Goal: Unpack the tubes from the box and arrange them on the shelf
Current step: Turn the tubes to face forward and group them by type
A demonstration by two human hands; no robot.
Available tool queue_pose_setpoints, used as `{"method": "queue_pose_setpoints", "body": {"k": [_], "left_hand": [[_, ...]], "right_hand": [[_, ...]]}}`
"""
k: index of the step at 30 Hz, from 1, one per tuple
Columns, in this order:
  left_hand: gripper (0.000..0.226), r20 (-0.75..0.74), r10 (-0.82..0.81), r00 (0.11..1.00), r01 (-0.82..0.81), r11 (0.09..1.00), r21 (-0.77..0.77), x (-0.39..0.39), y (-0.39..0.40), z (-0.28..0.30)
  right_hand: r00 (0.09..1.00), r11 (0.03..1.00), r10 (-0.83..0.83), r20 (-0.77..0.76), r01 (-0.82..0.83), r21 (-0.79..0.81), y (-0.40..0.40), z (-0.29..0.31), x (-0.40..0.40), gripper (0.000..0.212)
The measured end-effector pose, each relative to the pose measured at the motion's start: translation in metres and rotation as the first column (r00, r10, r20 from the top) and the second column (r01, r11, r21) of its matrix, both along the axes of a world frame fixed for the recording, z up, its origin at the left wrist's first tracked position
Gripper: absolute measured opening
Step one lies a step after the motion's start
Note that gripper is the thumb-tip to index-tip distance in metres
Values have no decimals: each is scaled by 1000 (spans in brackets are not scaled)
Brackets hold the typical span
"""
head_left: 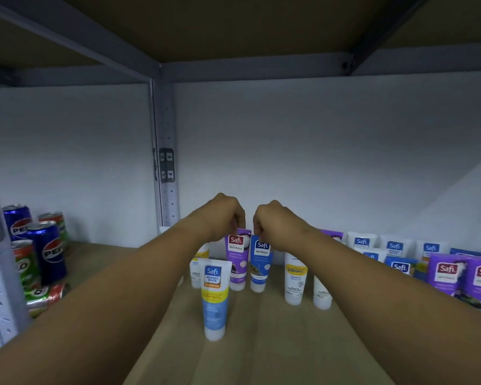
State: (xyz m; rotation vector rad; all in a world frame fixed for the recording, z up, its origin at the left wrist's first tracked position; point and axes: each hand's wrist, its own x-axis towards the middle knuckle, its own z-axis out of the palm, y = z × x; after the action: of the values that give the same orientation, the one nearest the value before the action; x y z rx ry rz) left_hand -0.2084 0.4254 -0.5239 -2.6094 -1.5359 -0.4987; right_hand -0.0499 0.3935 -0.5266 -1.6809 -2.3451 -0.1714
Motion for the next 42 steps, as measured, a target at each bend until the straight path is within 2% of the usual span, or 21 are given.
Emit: {"method": "queue_pose_setpoints", "body": {"k": [7,12,16,24,28,34,38,40,42], "left_hand": [[12,52,-40,998,34,992,120,12,-45,47],[12,97,-86,992,74,990,120,19,-84,63],[13,124,-113,986,104,992,77,28,-118,51],[21,83,-139,987,141,990,-9,39,-169,-3],[18,111,-125,986,130,991,-40,41,-182,-22],[13,253,-111,961,134,988,-72,38,-189,-32],[19,491,-65,869,135,985,-107,31,-188,-51],[28,654,-15,756,138,981,-137,30,-191,-67],[37,798,38,601,159,973,-166,30,-199,-88]], "right_hand": [[1000,993,5,-24,-2,114,-45,47,17,23],[1000,989,7,-27,-3,151,-84,64,34,15],[1000,990,17,-2,-17,142,-115,58,47,10],[1000,1000,24,18,-24,6,-163,3,68,12],[999,998,33,28,-32,-58,-171,-17,79,10],[984,992,38,-172,-58,-110,-180,-26,90,9],[904,991,31,-425,-84,-107,-179,-46,99,14],[837,996,19,-547,-66,-67,-181,-62,104,21],[732,998,-7,-682,-39,-53,-186,-83,107,29]]}}
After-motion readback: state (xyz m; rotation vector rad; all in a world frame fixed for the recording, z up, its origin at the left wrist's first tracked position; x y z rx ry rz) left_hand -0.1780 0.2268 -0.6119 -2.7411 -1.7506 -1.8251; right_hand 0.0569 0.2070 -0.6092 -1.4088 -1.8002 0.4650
